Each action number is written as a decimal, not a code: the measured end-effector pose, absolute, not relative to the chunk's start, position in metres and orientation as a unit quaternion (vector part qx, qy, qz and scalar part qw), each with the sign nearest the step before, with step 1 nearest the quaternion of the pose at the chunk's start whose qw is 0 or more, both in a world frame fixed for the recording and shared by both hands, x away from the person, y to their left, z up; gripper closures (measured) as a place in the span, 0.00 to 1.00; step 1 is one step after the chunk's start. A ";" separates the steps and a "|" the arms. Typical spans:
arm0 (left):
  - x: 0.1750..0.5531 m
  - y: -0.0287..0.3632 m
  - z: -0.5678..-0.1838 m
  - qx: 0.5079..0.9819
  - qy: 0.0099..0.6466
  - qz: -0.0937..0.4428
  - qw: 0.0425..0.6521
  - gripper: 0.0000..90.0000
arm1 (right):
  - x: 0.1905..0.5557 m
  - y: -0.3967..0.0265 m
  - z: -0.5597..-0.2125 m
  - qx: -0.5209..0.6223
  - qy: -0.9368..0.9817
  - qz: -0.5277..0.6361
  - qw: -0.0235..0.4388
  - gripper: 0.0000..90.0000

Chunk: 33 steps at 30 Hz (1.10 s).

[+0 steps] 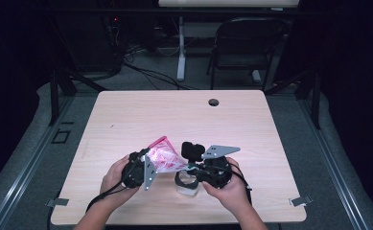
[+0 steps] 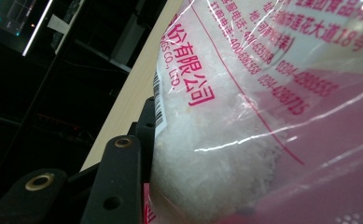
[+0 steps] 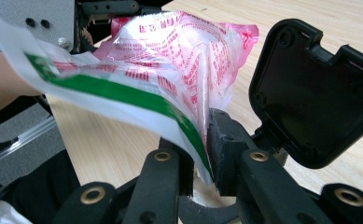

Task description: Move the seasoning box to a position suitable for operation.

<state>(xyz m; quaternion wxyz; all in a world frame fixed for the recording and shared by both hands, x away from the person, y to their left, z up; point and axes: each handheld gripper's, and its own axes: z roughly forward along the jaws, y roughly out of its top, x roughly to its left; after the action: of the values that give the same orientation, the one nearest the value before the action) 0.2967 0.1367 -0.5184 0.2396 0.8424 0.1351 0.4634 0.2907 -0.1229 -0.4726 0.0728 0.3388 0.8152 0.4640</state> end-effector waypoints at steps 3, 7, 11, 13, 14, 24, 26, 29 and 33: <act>0.296 0.136 -0.517 0.843 0.132 0.467 0.233 0.69 | 0.291 -0.124 -0.471 0.338 0.821 0.455 0.070 0.92; 0.295 0.135 -0.517 0.842 0.128 0.472 0.229 0.69 | 0.291 -0.123 -0.470 0.340 0.824 0.449 0.069 0.94; 0.295 0.134 -0.516 0.841 0.124 0.476 0.226 0.69 | 0.292 -0.122 -0.470 0.341 0.826 0.445 0.068 0.94; 0.295 0.134 -0.515 0.840 0.121 0.479 0.223 0.69 | 0.292 -0.122 -0.469 0.339 0.829 0.439 0.068 0.94; 0.295 0.134 -0.514 0.840 0.121 0.480 0.223 0.69 | 0.293 -0.122 -0.468 0.337 0.832 0.435 0.066 0.94; 0.295 0.133 -0.511 0.838 0.116 0.488 0.216 0.70 | 0.297 -0.119 -0.461 0.335 0.849 0.406 0.056 0.96; 0.295 0.133 -0.510 0.838 0.116 0.488 0.215 0.70 | 0.298 -0.118 -0.460 0.333 0.850 0.404 0.054 0.96; 0.295 0.134 -0.509 0.837 0.119 0.486 0.223 0.70 | 0.299 -0.118 -0.457 0.332 0.851 0.402 0.052 0.92; 0.295 0.135 -0.508 0.839 0.118 0.483 0.223 0.70 | 0.298 -0.117 -0.458 0.334 0.849 0.407 0.051 0.87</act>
<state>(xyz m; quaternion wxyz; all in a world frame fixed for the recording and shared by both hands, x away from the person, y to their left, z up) 0.2947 0.1353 -0.5083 0.2233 0.8385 0.1182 0.4828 0.2977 -0.1168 -0.4578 0.0514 0.3338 0.8488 0.4068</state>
